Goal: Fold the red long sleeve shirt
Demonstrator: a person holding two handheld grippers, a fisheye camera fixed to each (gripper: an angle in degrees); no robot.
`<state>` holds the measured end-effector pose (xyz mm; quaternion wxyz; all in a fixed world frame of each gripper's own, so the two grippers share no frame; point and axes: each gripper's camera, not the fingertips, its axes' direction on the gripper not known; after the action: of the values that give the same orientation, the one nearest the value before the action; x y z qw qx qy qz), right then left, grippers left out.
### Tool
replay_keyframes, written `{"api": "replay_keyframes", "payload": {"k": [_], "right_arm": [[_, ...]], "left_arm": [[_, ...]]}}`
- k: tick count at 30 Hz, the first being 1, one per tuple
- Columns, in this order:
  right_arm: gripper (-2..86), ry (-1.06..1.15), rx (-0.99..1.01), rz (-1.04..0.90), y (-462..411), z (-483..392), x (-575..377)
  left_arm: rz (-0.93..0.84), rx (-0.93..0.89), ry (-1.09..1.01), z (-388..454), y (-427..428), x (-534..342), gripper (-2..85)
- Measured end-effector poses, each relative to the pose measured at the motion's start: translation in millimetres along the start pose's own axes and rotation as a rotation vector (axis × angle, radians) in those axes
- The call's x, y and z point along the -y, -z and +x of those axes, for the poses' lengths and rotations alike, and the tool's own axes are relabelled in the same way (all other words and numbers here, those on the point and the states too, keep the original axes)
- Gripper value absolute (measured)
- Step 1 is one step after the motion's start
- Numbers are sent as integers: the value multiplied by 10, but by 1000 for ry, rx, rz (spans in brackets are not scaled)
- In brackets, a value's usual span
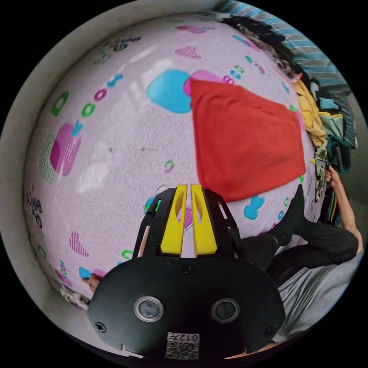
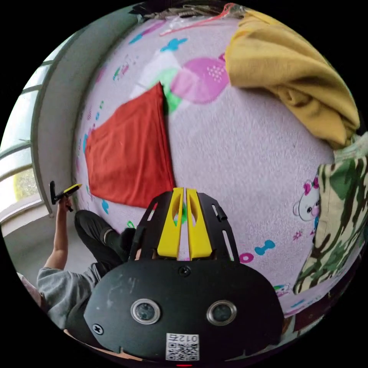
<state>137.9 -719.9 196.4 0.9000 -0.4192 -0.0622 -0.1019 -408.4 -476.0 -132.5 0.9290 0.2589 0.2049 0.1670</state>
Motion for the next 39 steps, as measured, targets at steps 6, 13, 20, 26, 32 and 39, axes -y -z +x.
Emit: {"api": "replay_keyframes", "payload": {"k": [6,13,20,26,32,39], "right_arm": [[-8,120,-76,-8,-208,-611,306],[-9,196,-219,-75,-445,-867,226],[-10,110,-236,-60,-324,-786,-36],[-10,249,-132,-76,-278,-1154,-411],[-10,305,-218,-178,-469,-1219,-673],[-10,167,-191,-100,-205,-1099,-806]], "left_arm": [[12,3,-129,868,-414,411,6],[-41,173,-177,1290,-891,376,3],[-54,234,-227,1516,-1024,332,2],[-49,266,-248,1642,-1118,280,3],[-30,245,-219,1634,-1172,227,5],[-27,222,-191,1577,-1185,181,4]]}}
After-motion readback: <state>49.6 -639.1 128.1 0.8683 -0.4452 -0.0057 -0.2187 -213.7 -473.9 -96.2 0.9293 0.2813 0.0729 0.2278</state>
